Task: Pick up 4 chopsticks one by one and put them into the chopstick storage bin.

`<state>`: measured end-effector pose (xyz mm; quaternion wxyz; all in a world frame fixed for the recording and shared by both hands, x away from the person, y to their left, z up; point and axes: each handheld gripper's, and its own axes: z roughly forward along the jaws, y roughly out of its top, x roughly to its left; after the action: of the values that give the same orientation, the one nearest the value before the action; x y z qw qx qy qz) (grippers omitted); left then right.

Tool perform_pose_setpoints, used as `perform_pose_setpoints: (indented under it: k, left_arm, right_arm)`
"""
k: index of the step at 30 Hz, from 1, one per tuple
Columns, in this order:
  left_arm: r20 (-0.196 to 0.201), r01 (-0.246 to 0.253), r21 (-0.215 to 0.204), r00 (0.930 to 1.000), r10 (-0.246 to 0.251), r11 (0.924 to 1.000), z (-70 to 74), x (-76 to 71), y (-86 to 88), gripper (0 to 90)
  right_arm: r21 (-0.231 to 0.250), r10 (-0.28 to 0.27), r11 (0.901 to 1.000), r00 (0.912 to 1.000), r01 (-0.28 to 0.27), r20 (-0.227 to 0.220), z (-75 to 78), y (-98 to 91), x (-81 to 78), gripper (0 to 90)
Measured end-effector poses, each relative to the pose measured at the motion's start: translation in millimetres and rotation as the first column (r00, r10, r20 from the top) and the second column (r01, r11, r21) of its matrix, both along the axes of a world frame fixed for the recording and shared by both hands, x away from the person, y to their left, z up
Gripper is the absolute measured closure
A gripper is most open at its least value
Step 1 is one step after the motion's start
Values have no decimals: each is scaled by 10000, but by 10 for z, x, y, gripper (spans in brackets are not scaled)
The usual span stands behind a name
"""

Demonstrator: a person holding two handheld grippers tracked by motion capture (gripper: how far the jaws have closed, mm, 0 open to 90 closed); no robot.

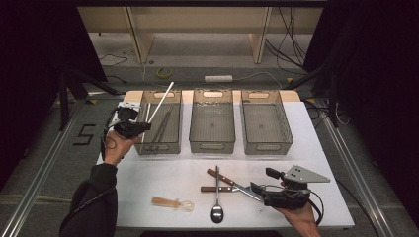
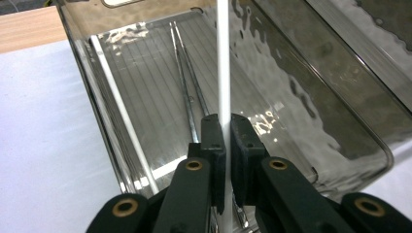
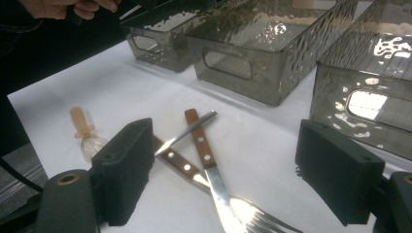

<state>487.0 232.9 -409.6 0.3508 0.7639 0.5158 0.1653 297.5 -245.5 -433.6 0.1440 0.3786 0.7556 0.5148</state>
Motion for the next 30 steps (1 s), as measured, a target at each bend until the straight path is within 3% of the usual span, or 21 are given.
perform_pose_setpoints:
  k: [11, 24, 30]
  left_arm:
    - [-301, -481, -9, 9984, 480, 9988, -104, 69, 21, 853]
    - [-667, -990, 268, 9927, 1006, 9947, -214, 109, 4, 840]
    - [-645, -1183, 81, 9908, 1186, 9929, -183, 104, 25, 678]
  right_arm:
    - [-21, -34, 10000, 10000, 34, -7, -1, -5, -4, 230]
    - [-36, -16, 10000, 10000, 16, 16, 2, -3, -9, 230]
    - [-31, -22, 10000, 10000, 22, 31, 7, -4, -13, 231]
